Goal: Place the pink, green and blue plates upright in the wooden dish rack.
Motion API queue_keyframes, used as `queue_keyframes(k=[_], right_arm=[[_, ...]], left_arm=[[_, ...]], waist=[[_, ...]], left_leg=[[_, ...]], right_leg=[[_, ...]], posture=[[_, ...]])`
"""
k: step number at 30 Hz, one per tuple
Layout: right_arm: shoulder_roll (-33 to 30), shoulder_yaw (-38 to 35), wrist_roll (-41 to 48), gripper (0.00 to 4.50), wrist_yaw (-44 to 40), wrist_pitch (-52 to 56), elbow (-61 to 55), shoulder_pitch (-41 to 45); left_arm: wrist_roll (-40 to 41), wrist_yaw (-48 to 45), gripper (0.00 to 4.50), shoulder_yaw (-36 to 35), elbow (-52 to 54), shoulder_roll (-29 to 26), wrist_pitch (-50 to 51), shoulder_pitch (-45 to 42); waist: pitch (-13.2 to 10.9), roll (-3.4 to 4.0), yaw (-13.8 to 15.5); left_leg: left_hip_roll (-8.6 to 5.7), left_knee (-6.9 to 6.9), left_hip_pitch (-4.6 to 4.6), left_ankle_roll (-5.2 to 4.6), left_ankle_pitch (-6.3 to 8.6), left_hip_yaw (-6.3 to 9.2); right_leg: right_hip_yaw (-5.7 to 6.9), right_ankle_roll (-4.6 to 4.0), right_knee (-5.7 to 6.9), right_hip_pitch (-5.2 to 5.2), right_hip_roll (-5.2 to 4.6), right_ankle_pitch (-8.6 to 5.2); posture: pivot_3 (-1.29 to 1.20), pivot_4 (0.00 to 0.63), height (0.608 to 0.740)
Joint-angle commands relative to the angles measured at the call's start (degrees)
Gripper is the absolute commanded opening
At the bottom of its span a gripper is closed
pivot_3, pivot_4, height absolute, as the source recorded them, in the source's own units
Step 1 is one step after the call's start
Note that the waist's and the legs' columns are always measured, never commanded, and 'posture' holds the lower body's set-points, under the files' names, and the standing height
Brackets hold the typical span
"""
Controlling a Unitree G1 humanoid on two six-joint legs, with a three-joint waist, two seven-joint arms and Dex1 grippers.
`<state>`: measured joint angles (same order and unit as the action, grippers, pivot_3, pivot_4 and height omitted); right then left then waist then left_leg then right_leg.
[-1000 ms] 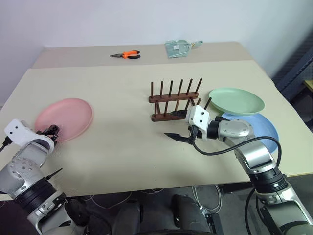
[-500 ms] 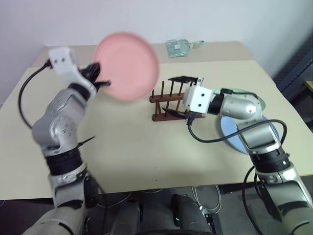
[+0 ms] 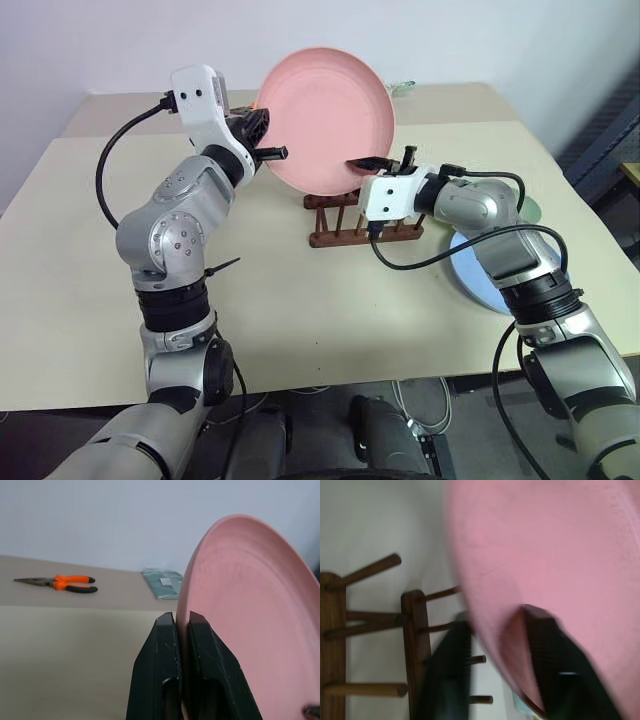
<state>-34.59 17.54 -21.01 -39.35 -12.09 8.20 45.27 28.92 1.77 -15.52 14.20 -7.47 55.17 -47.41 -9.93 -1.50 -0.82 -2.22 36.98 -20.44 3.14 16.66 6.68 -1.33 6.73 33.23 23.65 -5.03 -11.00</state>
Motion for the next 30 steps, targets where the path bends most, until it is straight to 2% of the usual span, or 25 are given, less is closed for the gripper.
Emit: queue_keyframes(k=[1, 2, 3, 5, 6, 8, 10, 12, 14, 18, 22, 30], right_arm=[[-0.72, -1.95, -1.13, 0.04, 2.78, -1.92, -0.84, 0.24], [-0.87, -2.45, -1.13, 0.04, 3.03, -2.06, -1.09, -0.32], [-1.22, -3.16, -0.85, 0.00, 3.24, -2.26, -1.33, -0.91], [-1.80, -4.92, 0.16, 0.00, 3.78, -1.83, -2.00, -2.11], [-1.85, -6.88, 2.06, 0.00, 3.97, -0.72, -2.46, -2.92], [-1.51, -12.82, 9.24, 0.00, 3.28, 2.86, -4.27, -4.69], [-0.19, -17.83, 19.19, 0.00, 0.29, 8.68, -7.79, -6.03], [1.59, -23.88, 32.41, 0.00, -1.70, 20.52, -12.22, -6.79], [1.78, -28.23, 41.87, 0.00, -2.87, 30.19, -15.49, -7.51], [2.06, -37.91, 64.35, 0.00, 0.28, 51.77, -18.94, -7.36], [0.98, -38.36, 68.24, 0.00, 2.14, 57.83, -19.49, -8.44], [0.46, -36.49, 65.62, 0.00, 3.46, 58.48, -16.02, -9.98]], left_arm=[[2.68, 0.14, 0.00, -2.32, 1.83, 1.30, -1.14, 0.31], [3.35, 0.84, 0.00, -3.94, 1.65, 2.18, -2.52, -0.17], [3.56, 1.85, 0.69, -5.79, 1.29, 2.91, -4.85, -0.99], [3.89, 3.32, 1.39, -8.74, 0.68, 3.58, -9.41, -2.33], [4.45, 3.60, 1.87, -10.35, 0.10, 3.25, -11.50, -2.81], [2.33, -0.46, 1.87, -9.30, -0.53, -1.33, -14.62, -0.59], [-0.55, -6.11, 1.87, -5.03, -0.49, -6.23, -17.06, 3.22], [-1.21, -13.30, 1.87, -0.65, -0.09, -10.14, -19.00, 8.33], [-1.43, -20.11, 1.87, 3.16, 0.93, -13.33, -20.67, 12.91], [0.75, -39.95, 1.87, 14.19, 7.71, -22.74, -21.69, 25.61], [1.07, -46.65, 1.87, 19.63, 10.29, -25.82, -21.83, 29.25], [0.03, -45.73, 1.87, 22.34, 10.80, -22.36, -21.97, 28.71]], waist=[[0.00, 0.00, -0.02], [0.00, 0.00, -0.02], [-0.01, -0.02, 0.00], [-0.02, -0.04, 0.08], [-0.05, -0.08, 0.15], [-0.06, -0.09, 0.14], [-0.08, -0.03, -0.03], [-0.09, -0.01, -0.05], [-0.11, 0.01, 0.07], [-0.14, 0.04, 0.00], [-0.27, 0.25, 0.14], [-0.28, 0.29, 0.05]], left_leg=[[0.00, 0.00, 0.02, 0.00, 0.00, 0.00], [0.00, 0.00, 0.01, 0.00, 0.00, 0.00], [0.00, 0.01, 0.01, 0.00, 0.00, 0.00], [0.00, 0.01, -0.01, 0.02, -0.01, 0.01], [0.00, 0.02, -0.01, 0.02, -0.01, 0.01], [0.00, 0.02, -0.02, 0.08, -0.04, 0.00], [0.00, -0.03, 0.02, 0.06, -0.04, 0.00], [0.00, -0.03, 0.04, 0.04, -0.02, -0.03], [0.00, -0.01, 0.06, -0.01, 0.00, -0.02], [0.01, 0.04, 0.02, -0.11, 0.05, 0.00], [0.03, 0.04, 0.01, -0.20, 0.10, -0.03], [0.04, 0.04, 0.02, -0.24, 0.12, -0.06]], right_leg=[[0.00, 0.00, 0.00, -0.01, 0.00, 0.00], [0.00, 0.00, 0.00, 0.00, 0.00, 0.00], [0.00, 0.00, 0.00, -0.01, 0.00, 0.00], [0.00, 0.00, 0.00, 0.00, 0.00, 0.00], [0.00, 0.00, 0.00, -0.01, -0.01, 0.00], [-0.01, -0.01, -0.02, -0.01, -0.01, 0.01], [-0.03, -0.01, -0.02, -0.02, 0.00, 0.00], [-0.06, -0.02, -0.02, -0.03, 0.01, 0.00], [-0.06, -0.04, 0.00, -0.08, 0.00, 0.00], [-0.06, -0.28, -0.03, -0.11, -0.01, -0.13], [-0.07, -0.33, -0.03, -0.08, -0.01, -0.15], [-0.05, -0.29, -0.02, -0.09, 0.00, -0.14]], posture=[[0.00, 0.150, 0.740], [0.00, 0.150, 0.740], [0.00, 0.150, 0.740], [0.00, 0.150, 0.740], [0.00, 0.150, 0.740], [0.00, 0.150, 0.740], [0.00, 0.150, 0.740], [0.00, 0.150, 0.740], [0.00, 0.150, 0.740], [0.00, 0.150, 0.740], [0.00, 0.150, 0.740], [0.00, 0.150, 0.740]])
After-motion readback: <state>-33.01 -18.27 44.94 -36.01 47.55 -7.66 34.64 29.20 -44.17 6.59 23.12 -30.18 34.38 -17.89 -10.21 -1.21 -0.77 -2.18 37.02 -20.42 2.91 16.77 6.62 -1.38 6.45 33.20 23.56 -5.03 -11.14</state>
